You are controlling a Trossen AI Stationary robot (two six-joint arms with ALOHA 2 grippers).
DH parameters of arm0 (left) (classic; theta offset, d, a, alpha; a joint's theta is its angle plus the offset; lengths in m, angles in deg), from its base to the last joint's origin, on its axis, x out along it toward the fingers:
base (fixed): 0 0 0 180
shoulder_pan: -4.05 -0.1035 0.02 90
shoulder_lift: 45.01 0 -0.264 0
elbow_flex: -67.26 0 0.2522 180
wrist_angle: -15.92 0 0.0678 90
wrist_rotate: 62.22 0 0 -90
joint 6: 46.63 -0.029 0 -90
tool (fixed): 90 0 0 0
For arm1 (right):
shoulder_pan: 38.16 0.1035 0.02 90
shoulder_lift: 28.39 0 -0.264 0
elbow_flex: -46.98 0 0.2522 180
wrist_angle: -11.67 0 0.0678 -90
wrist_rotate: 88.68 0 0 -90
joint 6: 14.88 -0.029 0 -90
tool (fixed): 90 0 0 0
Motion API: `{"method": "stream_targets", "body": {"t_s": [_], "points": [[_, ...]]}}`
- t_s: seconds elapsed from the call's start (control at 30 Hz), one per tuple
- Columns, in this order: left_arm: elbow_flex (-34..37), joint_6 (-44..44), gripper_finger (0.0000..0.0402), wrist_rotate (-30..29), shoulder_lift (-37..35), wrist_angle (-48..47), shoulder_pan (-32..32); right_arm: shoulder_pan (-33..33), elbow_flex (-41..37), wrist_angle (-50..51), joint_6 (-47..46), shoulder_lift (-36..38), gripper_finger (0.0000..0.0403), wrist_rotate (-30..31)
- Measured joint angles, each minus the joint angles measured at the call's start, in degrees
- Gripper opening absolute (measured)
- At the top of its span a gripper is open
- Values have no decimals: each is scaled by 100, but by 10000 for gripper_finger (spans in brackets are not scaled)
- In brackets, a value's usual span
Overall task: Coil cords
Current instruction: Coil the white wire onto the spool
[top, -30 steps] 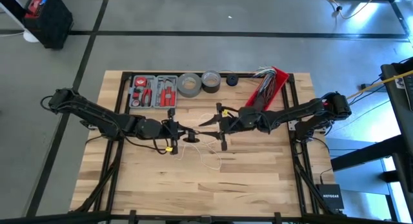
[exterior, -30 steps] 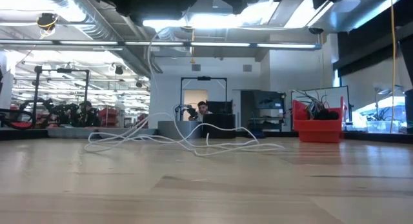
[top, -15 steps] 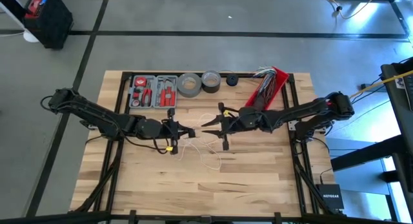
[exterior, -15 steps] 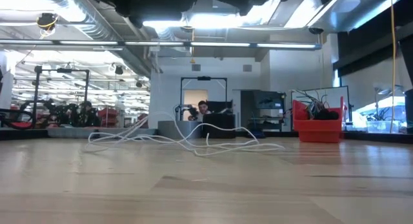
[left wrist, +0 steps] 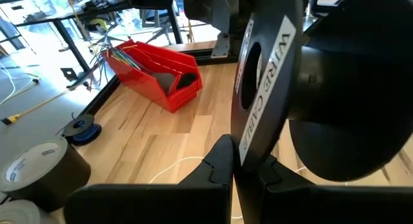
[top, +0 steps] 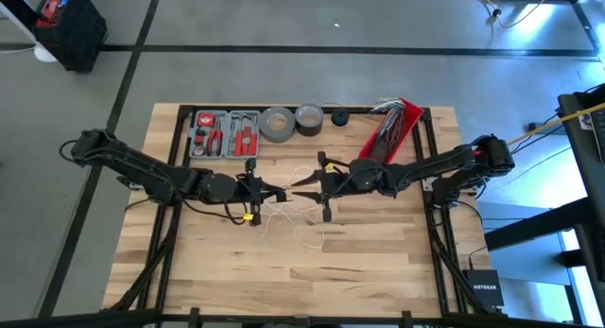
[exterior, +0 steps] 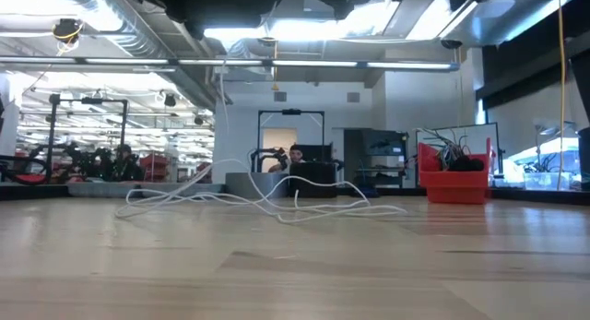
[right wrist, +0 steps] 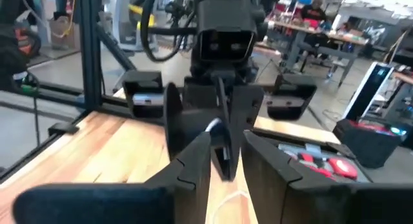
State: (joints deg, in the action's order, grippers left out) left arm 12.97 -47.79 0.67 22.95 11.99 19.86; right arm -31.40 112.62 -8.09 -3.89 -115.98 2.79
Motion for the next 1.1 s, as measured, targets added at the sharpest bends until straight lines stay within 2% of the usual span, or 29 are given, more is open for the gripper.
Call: {"method": "stream_targets", "body": {"t_s": [0.3, 0.4, 0.53, 0.73, 0.87, 1.1], "points": [[0, -26, 0, 0, 1, -5, 0, -4, 0, -541, 144, -290, 88, 91], [0, -20, 0, 0, 0, 17, 0, -4, 0, -527, 313, -346, 66, 91], [0, -11, 4, 11, 1, 11, 0, -4, 0, -489, 453, -346, 12, 100], [2, 95, 7, -1, 0, 24, 0, 2, 0, -531, 446, -343, 13, 241], [0, 418, 19, -46, 0, -46, -4, 115, 0, -413, 506, -278, 9, 951], [2, 715, 93, 17, -4, -475, 6, 803, -2, -71, 1461, 162, 6, 3383]]}}
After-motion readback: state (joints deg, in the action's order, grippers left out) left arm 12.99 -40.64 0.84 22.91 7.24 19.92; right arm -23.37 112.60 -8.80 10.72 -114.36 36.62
